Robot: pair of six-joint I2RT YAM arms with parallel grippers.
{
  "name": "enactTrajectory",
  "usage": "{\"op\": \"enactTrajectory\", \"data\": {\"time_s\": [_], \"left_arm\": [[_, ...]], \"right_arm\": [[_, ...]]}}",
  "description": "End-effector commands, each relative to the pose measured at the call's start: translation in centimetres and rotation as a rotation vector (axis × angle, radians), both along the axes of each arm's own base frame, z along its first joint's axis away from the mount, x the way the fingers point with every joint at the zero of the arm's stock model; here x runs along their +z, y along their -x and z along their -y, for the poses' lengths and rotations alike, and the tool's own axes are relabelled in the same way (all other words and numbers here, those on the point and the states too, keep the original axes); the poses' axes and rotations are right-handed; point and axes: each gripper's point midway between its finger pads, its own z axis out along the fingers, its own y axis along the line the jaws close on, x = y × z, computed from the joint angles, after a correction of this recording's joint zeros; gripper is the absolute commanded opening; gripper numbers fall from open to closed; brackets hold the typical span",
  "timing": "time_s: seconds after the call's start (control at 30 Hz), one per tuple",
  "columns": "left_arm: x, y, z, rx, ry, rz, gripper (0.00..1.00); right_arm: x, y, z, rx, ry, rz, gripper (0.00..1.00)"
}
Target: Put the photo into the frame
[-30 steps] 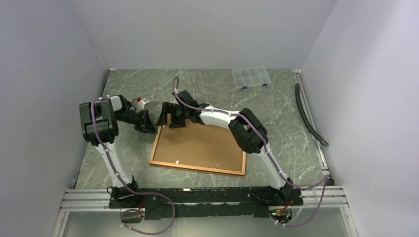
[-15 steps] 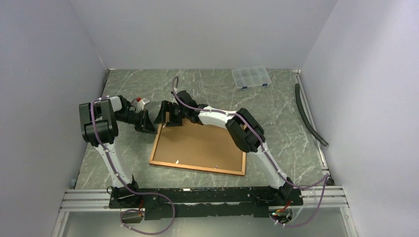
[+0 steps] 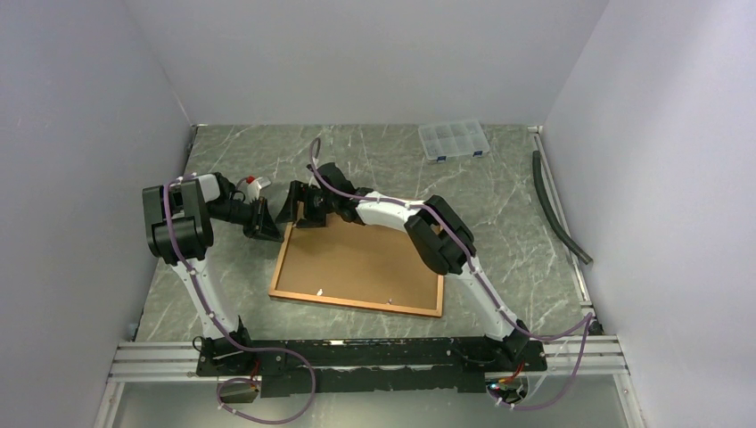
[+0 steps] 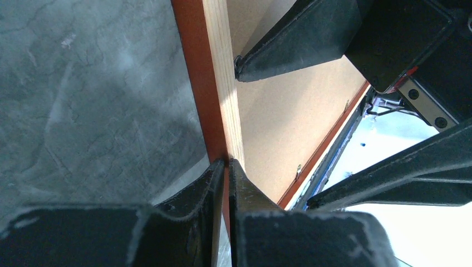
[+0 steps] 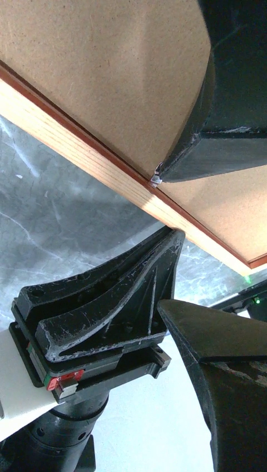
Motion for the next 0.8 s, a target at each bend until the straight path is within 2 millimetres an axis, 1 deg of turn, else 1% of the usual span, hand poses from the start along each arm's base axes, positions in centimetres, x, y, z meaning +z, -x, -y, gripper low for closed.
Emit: {"op": "enactTrajectory", "data": {"time_s": [0.0,0.1,0.27,0.4,0.5,0.57,0.63,0.7,0.73,0.77], "left_arm": [[-0.3,-0.1,-0.4,-0.023,-0.05,0.047,0.13],[-0.3,0.0,-0.4,-0.025,-0.052,0.047,0.13],[-0.1,-0.1,-0.7,-0.023,-0.054,0.05,0.13],[0.7,-0.6,-1.3,-0.006,-0.049,0.061,0.13],[1.6,-0.9,-1.8,0.004,-0.04,0.071,0.16],[2.4,-1.2,-2.5,0.018,-0.038,0.084,0.18],[3.3,-1.6,-3.3,0.033,-0.046,0.111,0.21],[4.3,-1.9,-4.0,0.045,-0.051,0.135,0.24],[4.9,-2.1,-4.2,0.048,-0.053,0.149,0.26],[5.4,-2.3,-4.4,0.05,-0.056,0.162,0.28]], "right_arm": [[-0.4,-0.4,-0.6,0.008,-0.01,0.011,0.81],[-0.5,-0.2,-0.6,0.013,-0.013,0.007,0.81],[0.9,0.3,-0.3,0.034,-0.029,0.022,0.81],[2.8,0.4,0.0,0.05,-0.041,0.078,0.82],[5.1,0.6,0.8,0.106,-0.025,0.216,0.83],[6.3,1.6,2.5,0.169,0.015,0.332,0.83],[6.4,3.1,5.4,0.22,0.114,0.423,0.82],[5.7,4.9,9.0,0.266,0.232,0.49,0.81],[6.0,5.9,10.7,0.278,0.287,0.528,0.81],[5.1,7.1,12.4,0.317,0.348,0.544,0.8]]}}
